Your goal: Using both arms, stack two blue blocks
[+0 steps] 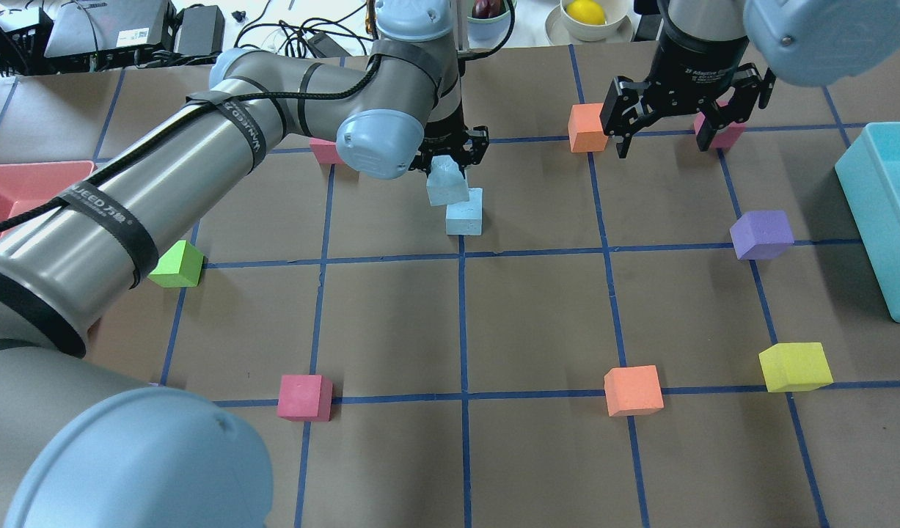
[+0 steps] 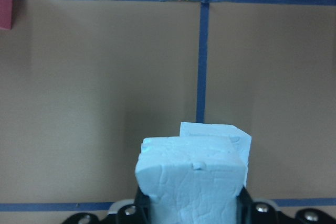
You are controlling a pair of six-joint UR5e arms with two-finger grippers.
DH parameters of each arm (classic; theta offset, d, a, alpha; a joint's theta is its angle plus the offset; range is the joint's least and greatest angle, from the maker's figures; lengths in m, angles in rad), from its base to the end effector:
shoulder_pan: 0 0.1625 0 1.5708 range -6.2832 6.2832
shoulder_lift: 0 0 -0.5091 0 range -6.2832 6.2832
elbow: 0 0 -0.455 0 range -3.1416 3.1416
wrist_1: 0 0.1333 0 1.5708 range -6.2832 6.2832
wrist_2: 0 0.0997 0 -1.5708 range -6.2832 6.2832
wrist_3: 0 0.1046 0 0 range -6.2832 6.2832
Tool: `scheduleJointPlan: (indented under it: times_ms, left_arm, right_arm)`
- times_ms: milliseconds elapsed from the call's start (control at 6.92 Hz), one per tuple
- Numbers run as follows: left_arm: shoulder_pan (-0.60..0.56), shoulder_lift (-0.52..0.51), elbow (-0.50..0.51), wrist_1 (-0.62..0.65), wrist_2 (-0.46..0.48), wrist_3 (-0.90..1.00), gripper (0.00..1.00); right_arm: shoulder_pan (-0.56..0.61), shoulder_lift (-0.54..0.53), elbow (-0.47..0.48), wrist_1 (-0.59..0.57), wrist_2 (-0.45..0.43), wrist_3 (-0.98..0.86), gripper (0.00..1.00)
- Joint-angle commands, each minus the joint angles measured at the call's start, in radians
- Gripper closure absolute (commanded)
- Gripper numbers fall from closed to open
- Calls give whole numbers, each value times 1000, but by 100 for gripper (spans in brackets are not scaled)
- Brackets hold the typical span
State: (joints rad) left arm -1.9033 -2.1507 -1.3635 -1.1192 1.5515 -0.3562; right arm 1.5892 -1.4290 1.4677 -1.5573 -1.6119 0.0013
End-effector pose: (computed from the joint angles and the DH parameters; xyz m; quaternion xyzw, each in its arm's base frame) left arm -0.3924 -0.7218 0.3263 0.0115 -0.9991 0.0339 0.0224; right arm 0.1404 -0.6182 0.5393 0.0091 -0.9994 -0.0259 0.0208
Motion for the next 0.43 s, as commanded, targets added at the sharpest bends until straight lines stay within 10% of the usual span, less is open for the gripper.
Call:
scheduleJointPlan:
  times_ms: [0, 289]
  left_arm:
    - [-14, -26, 3, 32, -2, -6, 100]
    - [-25, -26, 1, 32, -1, -6, 100]
  right_arm:
    - [0, -4, -1, -1, 9, 14, 0]
    - [2, -5, -10, -1, 9, 14, 0]
